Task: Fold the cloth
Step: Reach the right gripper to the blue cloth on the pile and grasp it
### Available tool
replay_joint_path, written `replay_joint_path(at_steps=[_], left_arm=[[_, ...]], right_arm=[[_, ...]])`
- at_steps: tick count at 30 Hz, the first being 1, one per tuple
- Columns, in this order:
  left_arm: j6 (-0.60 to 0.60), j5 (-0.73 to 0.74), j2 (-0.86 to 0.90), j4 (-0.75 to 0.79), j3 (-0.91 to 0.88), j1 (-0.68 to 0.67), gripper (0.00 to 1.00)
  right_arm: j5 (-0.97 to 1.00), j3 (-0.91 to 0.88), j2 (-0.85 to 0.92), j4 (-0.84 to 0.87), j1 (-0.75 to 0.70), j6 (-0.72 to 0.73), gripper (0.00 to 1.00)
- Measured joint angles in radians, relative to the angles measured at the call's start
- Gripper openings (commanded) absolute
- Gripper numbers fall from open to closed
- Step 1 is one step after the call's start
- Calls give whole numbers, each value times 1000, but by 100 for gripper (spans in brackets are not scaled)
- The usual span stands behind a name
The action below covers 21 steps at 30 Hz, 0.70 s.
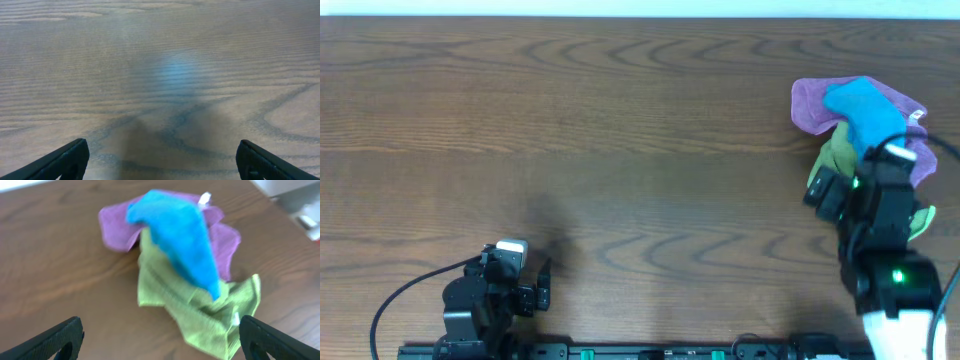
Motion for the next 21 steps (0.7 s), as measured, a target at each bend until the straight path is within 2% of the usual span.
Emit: replay_joint_path(at_steps=[13,21], left_arm=[[0,0,-1,0,0,0,95],[0,0,-1,0,0,0,95]], right_arm=[[36,46,378,261,-224,36,99],[18,46,521,306,-242,36,99]])
